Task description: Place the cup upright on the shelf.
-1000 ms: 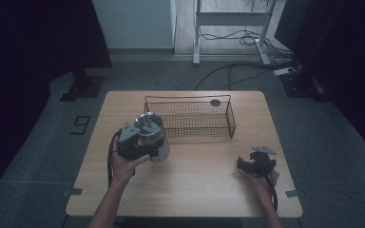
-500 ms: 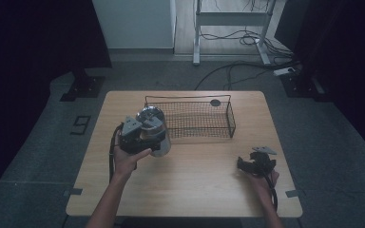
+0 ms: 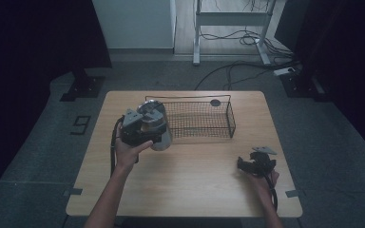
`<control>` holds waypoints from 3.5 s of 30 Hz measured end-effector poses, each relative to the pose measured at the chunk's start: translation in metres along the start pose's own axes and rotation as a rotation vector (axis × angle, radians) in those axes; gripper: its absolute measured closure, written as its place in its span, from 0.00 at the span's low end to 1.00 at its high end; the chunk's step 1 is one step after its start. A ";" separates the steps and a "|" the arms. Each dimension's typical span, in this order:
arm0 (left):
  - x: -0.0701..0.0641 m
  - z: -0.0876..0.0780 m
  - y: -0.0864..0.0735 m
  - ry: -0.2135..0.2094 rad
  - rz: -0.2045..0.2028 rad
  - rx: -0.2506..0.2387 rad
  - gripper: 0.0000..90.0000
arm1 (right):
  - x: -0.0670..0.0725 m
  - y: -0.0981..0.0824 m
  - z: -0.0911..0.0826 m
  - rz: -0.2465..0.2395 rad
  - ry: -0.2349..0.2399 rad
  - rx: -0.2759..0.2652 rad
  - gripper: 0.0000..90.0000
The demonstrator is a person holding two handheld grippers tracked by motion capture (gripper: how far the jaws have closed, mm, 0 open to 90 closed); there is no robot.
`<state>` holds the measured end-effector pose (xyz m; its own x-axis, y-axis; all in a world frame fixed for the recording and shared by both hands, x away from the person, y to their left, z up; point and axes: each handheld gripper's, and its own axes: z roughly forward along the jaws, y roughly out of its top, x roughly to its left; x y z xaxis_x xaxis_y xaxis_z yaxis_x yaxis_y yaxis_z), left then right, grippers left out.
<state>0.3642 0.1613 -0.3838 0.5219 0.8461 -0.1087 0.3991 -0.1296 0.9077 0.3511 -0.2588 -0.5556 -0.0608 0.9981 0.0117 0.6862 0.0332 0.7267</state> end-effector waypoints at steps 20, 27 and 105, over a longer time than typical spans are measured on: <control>0.005 0.012 0.018 0.006 0.000 -0.002 0.05 | 0.000 0.000 0.000 -0.002 0.000 0.003 0.07; 0.005 0.020 0.024 0.011 0.005 0.004 0.05 | 0.000 0.000 0.000 0.000 -0.001 0.000 0.07; 0.048 0.119 0.047 0.090 -0.041 0.078 0.05 | -0.001 0.000 0.000 0.008 -0.008 -0.006 0.09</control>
<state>0.4971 0.1342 -0.3943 0.4356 0.8940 -0.1048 0.4781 -0.1312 0.8684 0.3507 -0.2594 -0.5558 -0.0493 0.9987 0.0121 0.6824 0.0248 0.7305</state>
